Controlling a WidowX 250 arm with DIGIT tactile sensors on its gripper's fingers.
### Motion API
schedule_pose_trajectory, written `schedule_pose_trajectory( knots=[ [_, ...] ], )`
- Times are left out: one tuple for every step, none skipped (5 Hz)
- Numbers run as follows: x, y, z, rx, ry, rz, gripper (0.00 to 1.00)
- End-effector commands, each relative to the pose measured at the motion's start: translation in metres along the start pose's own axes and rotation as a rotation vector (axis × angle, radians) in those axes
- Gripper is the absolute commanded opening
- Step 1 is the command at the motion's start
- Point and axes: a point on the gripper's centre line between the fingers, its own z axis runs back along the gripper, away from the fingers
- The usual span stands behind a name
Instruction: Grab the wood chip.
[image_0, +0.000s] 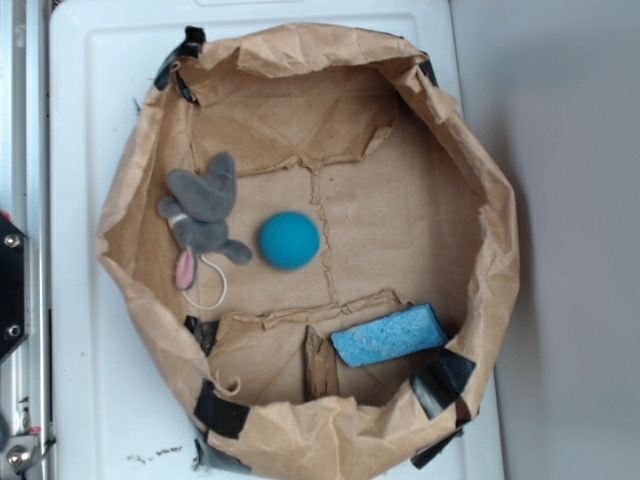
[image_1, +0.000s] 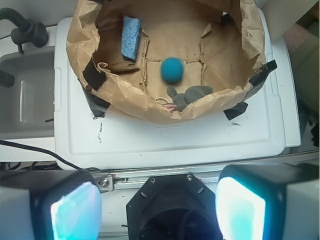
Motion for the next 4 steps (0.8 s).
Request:
schedule_pose_trajectory(
  knots=[
    [0.0,0.0,0.0,0.0,0.0,0.0,1.0],
    [0.027,-0.006,-0.01,0.042,-0.073,-0.062,1.0],
    [0.053,-0.016,-0.028,0.063,-0.06,-0.121,1.0],
    [0.07,-0.024,-0.05,0.067,-0.046,-0.321,1.0]
  ],
)
